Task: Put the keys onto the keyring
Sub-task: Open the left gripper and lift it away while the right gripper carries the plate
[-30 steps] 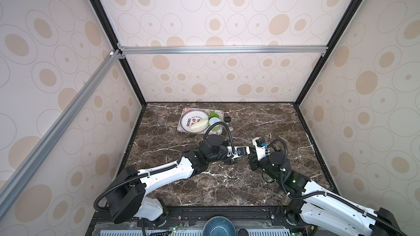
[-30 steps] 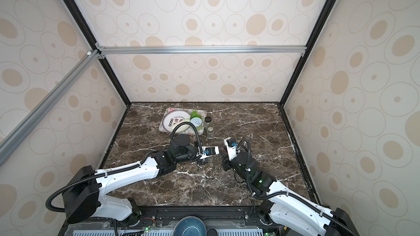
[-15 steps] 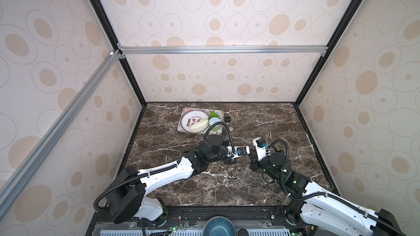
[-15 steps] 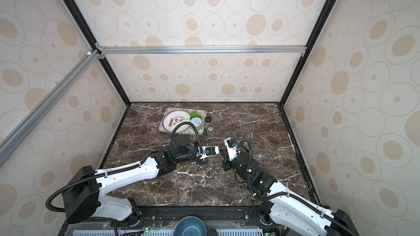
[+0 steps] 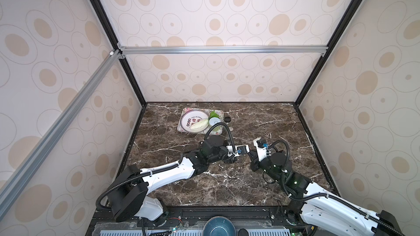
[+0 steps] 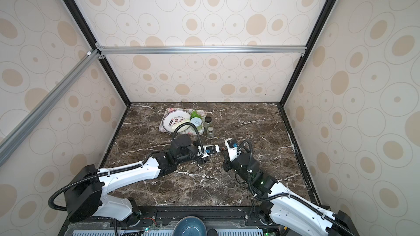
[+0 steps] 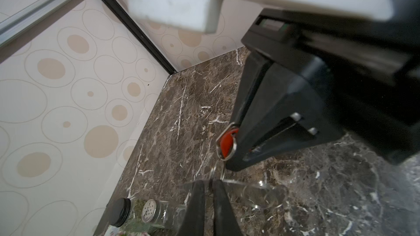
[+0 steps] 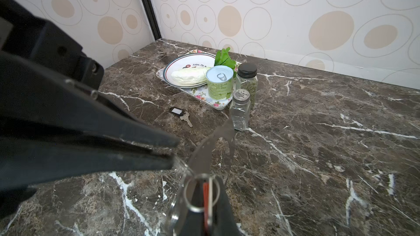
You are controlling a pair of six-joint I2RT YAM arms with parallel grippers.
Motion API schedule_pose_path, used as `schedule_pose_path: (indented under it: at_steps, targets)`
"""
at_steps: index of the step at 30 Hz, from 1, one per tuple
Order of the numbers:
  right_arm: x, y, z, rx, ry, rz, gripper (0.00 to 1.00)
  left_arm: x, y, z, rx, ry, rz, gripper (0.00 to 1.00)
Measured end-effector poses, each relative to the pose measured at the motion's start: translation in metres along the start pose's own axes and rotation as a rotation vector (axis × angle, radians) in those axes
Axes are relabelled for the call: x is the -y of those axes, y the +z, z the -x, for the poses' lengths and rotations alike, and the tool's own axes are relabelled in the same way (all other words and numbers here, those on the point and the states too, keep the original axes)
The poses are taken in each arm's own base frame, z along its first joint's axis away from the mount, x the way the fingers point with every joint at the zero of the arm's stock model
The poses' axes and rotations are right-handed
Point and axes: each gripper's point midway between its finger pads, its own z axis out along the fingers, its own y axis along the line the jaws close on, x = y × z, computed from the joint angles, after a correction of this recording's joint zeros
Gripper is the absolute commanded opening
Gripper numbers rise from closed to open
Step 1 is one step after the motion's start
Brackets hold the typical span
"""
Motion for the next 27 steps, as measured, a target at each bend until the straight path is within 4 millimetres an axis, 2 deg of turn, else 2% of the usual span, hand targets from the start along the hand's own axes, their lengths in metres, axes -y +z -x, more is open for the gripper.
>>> schedule_pose_path:
  at_steps: [4,8,12,16,22,24,27]
  targets:
    - [-0.002,0.002,-0.012,-0.053,-0.029,-0.009,0.0,-0.008,0.001,-0.002,-0.007,-0.002,0.036,0.27]
    - [-0.008,0.004,-0.008,-0.074,-0.065,-0.019,0.0,-0.02,0.0,0.0,0.011,-0.012,0.089,0.31]
    - [-0.012,0.005,-0.007,-0.088,-0.098,-0.033,0.0,-0.033,-0.01,-0.013,0.011,-0.056,0.147,0.35]
    - [-0.017,0.006,-0.007,-0.102,-0.14,-0.043,0.0,-0.06,-0.035,-0.027,0.024,-0.129,0.261,0.39]
    - [-0.023,0.01,-0.003,-0.163,-0.192,-0.059,0.0,-0.109,-0.092,-0.042,0.115,-0.261,0.492,0.47]
    - [-0.026,0.012,0.004,-0.199,-0.203,-0.063,0.0,-0.119,-0.107,-0.047,0.137,-0.296,0.55,0.47]
    - [-0.032,0.014,0.026,-0.233,-0.209,-0.064,0.0,-0.127,-0.12,-0.044,0.167,-0.322,0.597,0.48]
